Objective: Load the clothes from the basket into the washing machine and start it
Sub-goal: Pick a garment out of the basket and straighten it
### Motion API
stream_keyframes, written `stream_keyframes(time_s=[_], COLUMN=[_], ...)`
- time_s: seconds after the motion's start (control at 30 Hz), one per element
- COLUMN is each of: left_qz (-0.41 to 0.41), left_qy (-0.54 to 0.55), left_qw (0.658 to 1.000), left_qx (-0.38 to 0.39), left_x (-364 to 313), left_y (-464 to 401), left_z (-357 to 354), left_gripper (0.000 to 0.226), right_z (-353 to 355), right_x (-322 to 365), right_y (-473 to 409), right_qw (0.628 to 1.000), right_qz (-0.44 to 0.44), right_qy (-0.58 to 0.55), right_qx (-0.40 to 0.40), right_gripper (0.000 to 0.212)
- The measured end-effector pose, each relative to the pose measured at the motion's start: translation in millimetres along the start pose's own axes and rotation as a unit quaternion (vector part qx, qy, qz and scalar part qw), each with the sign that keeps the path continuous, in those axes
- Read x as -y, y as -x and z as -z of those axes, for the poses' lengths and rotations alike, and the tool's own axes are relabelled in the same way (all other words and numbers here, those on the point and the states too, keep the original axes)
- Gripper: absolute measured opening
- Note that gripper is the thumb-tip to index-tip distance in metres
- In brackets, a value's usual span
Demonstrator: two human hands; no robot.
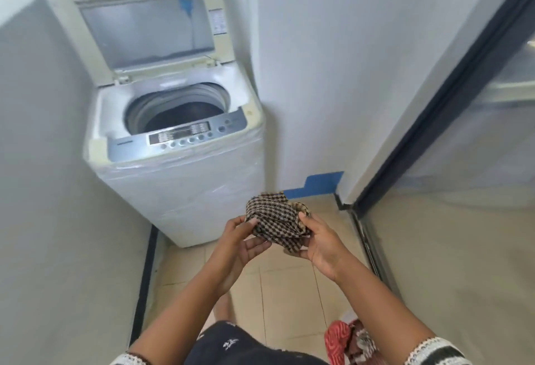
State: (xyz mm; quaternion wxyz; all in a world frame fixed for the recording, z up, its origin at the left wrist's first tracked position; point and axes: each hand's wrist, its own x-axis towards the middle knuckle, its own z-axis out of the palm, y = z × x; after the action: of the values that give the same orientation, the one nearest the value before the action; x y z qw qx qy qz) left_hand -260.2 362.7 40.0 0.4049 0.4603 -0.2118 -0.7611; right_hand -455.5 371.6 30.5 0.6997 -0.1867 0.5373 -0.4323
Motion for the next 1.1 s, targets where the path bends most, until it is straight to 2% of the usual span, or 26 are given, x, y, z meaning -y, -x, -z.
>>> stream_keyframes(time_s=[0.23, 0.47, 0.73, 1.1], left_qz=[-0.049, -0.082, -0.135, -0.126], left_qy=[-0.053, -0.125, -0.176, -0.297], left_qw=[0.996, 0.986, 0.97, 0.935], left_qx=[-0.053, -0.068, -0.104, -0.148], left_x=[-119, -216, -271, -328], left_y=[-49, -98, -152, -255], left_z=[91, 167, 199, 223], left_gripper=[0.027, 0.02, 0.036, 0.037], right_z=[-132, -232, -290, -331], right_x=[36, 61, 92, 147], right_y=[-93, -175, -253, -384], right_qw=[0.996, 0.987, 0.97, 0.929], right_qz=[0.002, 0.037, 0.076, 0.068], right_qy=[0.079, 0.15, 0.228, 0.359], right_qx=[0.052, 0.043, 0.038, 0.057], right_gripper=[0.017, 0.018, 0.024, 0.031])
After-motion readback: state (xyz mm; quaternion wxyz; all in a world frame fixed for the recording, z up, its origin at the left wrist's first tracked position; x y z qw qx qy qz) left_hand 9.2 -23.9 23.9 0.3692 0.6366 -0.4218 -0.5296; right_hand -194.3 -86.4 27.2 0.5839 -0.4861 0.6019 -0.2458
